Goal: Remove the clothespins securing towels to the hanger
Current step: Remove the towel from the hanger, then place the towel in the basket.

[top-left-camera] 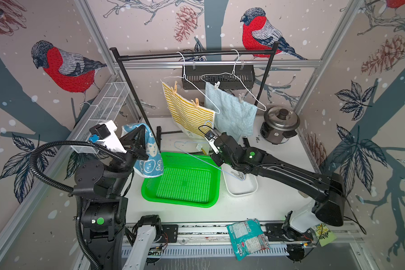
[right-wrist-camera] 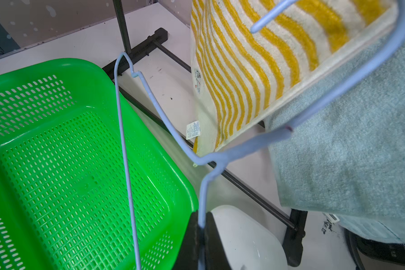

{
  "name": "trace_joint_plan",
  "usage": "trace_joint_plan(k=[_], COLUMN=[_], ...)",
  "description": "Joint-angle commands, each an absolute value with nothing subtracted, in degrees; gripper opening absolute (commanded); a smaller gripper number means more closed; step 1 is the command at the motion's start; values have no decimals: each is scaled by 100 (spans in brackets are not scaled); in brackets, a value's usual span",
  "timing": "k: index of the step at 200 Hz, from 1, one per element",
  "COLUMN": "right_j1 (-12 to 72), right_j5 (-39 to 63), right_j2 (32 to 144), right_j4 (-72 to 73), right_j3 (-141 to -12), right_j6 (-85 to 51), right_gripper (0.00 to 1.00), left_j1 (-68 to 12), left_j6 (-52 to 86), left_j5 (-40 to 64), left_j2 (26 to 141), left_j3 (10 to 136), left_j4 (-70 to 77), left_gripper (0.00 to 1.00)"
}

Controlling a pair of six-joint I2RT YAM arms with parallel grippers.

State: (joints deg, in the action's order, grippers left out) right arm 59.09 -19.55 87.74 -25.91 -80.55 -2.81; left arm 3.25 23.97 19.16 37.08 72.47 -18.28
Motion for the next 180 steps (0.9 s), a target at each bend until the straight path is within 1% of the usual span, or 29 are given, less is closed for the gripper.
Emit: trace_joint_plan(k=[1,24,57,80,116,156,162,171,180], right_j1=[5946,5979,6051,6082,6125,6160,6156,6153,6161], right_j5=[-1808,-1878,-2264,-2417,-2537,-2358,-2339,-2323,-2312], right_j2=[8489,8095,7377,7009,6803,6846,6853,6859,6870], right_j4=[-2271,-2197,-2162,-2180,-2050,-1866,-1820,-1762,-1724], right_j3=[-7862,-7648,-7365,-7295,-7320,-7339,-7331,-7329,-7355], right_j6=[-278,-170,-132,-118,-11,87,103,133,164], right_gripper=[0,0,0,0,0,0,0,0,0], left_j1=[326,329,331,333,333,326,329,325,332], left_j6=[2354,2327,2619,2832,3495,3964,4013,4005,3763], left_j5=[2206,2270,2111,2303,2818,3131,3138,3040,2976], left_j2=[3786,3598,2977,2770,2532,2367,2429,2558,2755], left_j3=[7211,6848,6008,5540,4435,3149,3064,3118,3359], left_j4=[-1578,-1829,-1953,-2120,-1699,-1128,-1167,-1411,-1722], left_gripper=[0,0,0,0,0,0,9,28,42])
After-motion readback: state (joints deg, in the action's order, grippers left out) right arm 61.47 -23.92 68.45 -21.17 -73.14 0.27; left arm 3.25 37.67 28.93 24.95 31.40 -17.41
